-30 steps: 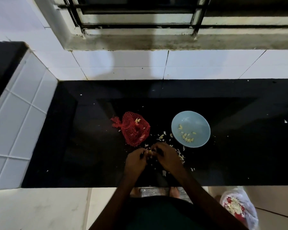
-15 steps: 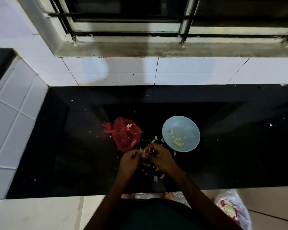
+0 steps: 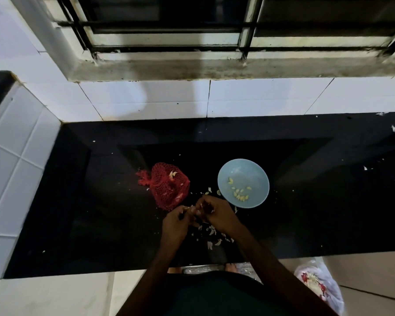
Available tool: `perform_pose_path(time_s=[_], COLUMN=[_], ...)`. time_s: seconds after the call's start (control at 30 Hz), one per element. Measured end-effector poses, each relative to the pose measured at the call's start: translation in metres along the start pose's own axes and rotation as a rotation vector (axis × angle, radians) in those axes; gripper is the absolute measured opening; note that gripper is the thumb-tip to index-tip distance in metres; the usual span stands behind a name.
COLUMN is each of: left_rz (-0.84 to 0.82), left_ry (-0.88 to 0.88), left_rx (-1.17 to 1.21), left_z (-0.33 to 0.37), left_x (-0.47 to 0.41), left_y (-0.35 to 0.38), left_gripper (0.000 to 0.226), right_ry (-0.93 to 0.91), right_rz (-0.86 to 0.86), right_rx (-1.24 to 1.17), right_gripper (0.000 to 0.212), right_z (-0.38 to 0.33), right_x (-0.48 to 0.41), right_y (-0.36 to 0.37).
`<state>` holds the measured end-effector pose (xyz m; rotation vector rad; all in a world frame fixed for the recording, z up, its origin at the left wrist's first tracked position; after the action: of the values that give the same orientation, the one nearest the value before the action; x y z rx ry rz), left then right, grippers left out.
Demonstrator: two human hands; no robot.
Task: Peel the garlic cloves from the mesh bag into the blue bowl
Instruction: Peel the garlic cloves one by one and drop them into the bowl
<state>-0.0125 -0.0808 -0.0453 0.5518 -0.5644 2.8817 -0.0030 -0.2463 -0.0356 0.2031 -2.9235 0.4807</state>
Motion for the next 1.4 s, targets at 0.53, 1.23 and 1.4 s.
perform_pose_path(time_s=[0.53,1.23,1.4], left_rz=[0.066,0.072,0.079], left_ry=[-0.055,-0.151,-0.133], left_rx=[-0.182,-0.367,-0.389], left_z=[-0.008,-0.044,-0.042], left_x=[-0.004,-0.020,-0.018], left_y=[-0.007,-0.013,-0.013], left_gripper=[0.022,0.025,0.024], right_ry=[-0.222,-0.075,-0.016], right_rz=[-0.087,-0.152,-0.234], right_rx=[0.587,1.041,1.161], right_gripper=[0.012,0.016,0.023], right_z=[-0.005,0.007,-0.008], right_x=[0.005,-0.002,-0.014], right_y=[0.021,0.043,0.044])
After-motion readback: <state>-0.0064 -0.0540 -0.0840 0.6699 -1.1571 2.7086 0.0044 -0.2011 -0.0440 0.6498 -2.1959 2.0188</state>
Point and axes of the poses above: each hand's wrist, its own x-axis away from the middle knuckle, its own y-axis out of the palm, z = x × y, the point moved 2 cm from there along -x, towards the middle knuckle, and after that the axes turned 7 degrees about -x, right-handed, at the moved point
